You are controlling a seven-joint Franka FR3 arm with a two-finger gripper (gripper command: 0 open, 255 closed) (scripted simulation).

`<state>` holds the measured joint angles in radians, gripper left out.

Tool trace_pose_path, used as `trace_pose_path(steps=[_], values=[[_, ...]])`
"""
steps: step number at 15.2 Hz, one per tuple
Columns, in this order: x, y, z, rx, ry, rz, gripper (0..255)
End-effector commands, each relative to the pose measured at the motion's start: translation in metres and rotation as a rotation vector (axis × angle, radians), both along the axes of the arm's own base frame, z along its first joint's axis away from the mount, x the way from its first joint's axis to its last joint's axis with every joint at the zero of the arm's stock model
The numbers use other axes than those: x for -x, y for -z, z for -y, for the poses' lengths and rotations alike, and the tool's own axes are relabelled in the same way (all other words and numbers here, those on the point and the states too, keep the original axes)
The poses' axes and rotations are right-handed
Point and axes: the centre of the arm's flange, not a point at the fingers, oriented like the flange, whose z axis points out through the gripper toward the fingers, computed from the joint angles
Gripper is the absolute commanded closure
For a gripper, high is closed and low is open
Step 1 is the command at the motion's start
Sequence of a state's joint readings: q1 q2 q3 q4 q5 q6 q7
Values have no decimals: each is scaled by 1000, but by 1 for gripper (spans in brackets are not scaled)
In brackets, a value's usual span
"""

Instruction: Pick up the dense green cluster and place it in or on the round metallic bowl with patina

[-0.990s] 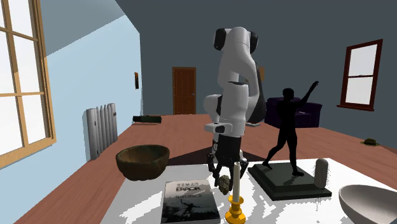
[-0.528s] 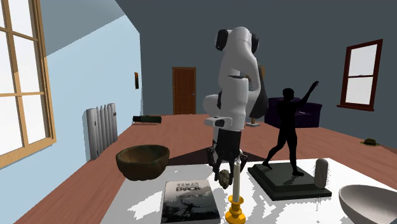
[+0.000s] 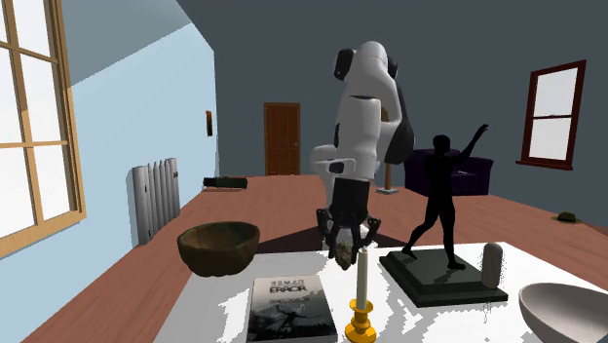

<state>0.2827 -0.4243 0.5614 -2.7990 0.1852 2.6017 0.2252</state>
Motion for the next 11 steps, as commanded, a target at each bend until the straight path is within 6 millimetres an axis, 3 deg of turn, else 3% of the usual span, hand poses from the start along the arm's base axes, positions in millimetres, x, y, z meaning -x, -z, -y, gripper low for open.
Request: trace_pose_path(steps=[1, 11], values=[[0, -11, 0, 0, 0, -1, 255], [0, -63, 0, 0, 0, -1, 255]])
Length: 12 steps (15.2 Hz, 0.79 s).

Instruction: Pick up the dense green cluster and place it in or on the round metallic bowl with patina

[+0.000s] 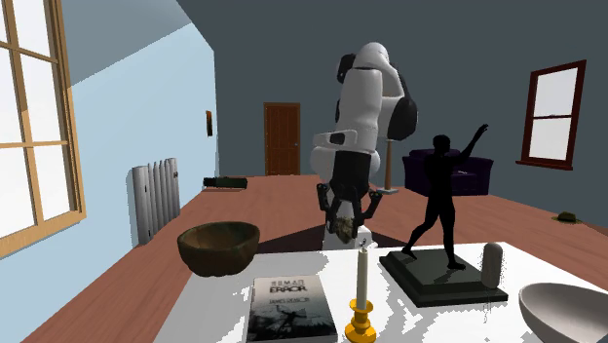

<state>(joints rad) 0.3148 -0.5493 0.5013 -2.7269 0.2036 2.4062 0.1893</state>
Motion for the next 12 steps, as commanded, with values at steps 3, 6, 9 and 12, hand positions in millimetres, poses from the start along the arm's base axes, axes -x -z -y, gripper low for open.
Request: trace_pose_path(steps=[3, 6, 9, 12], values=[[1, -22, 1, 0, 0, 0, 255], [1, -38, 1, 0, 0, 0, 255], [1, -50, 1, 0, 0, 0, 255], [-23, -50, 32, 0, 0, 0, 255]])
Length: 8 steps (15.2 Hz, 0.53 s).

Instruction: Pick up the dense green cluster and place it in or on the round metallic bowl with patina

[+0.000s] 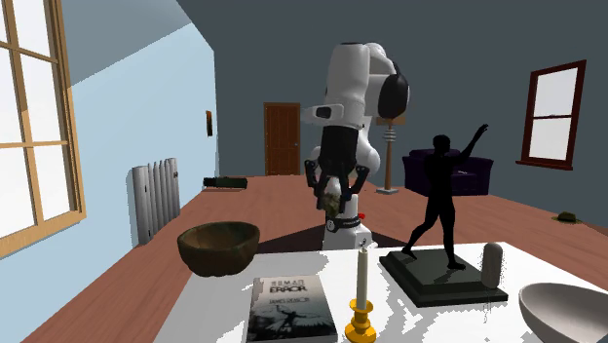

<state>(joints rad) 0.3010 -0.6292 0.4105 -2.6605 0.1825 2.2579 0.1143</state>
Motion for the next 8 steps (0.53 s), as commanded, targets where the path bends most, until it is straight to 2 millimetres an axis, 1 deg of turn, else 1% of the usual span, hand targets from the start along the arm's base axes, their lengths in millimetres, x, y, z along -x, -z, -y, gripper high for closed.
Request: trace_pose_path(steps=[1, 8], values=[[-16, 0, 19, 1, -1, 0, 255], [-72, 0, 93, 1, -1, 0, 255]])
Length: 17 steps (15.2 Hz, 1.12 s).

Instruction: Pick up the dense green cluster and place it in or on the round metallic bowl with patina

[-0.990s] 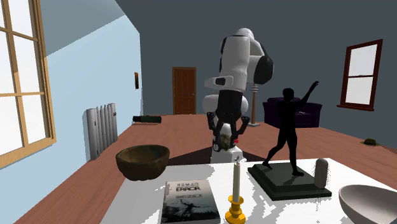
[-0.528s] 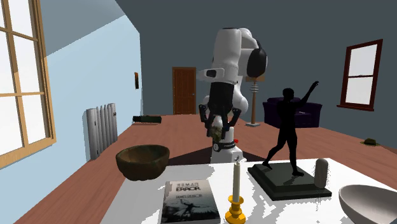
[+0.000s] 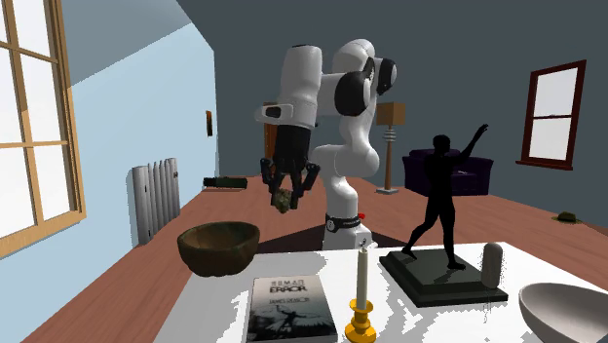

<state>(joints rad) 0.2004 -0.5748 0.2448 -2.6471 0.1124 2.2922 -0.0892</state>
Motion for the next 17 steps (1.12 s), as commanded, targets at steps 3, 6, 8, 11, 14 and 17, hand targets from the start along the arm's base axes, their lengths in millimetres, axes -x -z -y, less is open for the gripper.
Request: trace_pose_path(steps=[3, 6, 8, 11, 14, 17], values=[[-33, 3, 43, 1, -2, 0, 255], [-57, 3, 75, 1, -2, 0, 255], [-73, 3, 96, 1, -2, 0, 255], [-95, 3, 125, 1, -2, 0, 255], [-95, 19, 125, 1, -2, 0, 255], [-95, 35, 125, 1, -2, 0, 255]])
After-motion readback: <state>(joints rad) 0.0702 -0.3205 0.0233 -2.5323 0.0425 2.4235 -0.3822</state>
